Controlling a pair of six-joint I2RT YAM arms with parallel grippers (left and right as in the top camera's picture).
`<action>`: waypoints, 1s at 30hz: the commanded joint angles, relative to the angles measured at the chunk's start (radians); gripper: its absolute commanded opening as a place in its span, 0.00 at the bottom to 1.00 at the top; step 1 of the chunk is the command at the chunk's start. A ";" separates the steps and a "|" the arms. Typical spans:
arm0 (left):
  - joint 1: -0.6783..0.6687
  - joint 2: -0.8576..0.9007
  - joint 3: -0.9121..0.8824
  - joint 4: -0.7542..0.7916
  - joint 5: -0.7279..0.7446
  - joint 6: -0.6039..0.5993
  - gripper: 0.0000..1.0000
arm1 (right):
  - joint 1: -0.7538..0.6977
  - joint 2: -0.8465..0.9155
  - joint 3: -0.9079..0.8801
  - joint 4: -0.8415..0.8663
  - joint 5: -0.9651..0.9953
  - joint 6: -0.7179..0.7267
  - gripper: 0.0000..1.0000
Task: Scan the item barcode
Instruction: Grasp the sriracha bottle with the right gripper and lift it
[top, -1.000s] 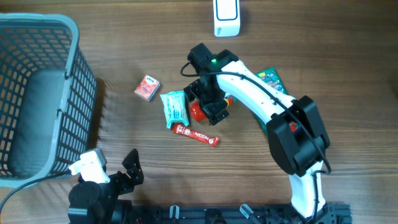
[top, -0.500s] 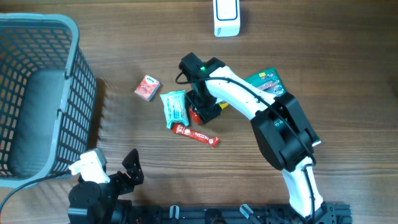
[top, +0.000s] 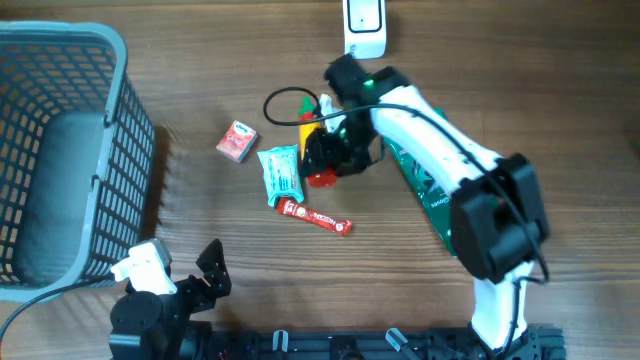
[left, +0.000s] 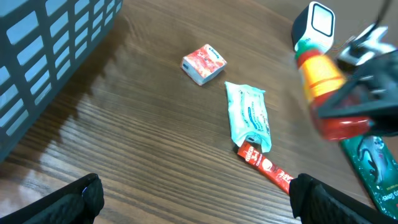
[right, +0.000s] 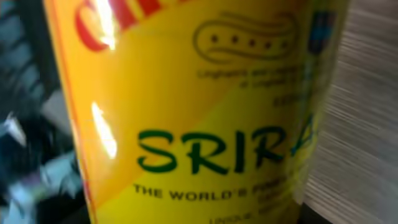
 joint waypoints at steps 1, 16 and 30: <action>0.006 0.001 -0.001 0.002 0.004 0.020 1.00 | -0.008 -0.054 0.006 -0.064 -0.240 -0.526 0.40; 0.006 0.001 -0.001 0.002 0.004 0.020 1.00 | -0.008 -0.054 0.006 -0.094 -0.830 -0.778 0.48; 0.006 0.001 -0.001 0.002 0.004 0.020 1.00 | -0.006 -0.054 0.006 -0.005 -1.031 0.263 0.31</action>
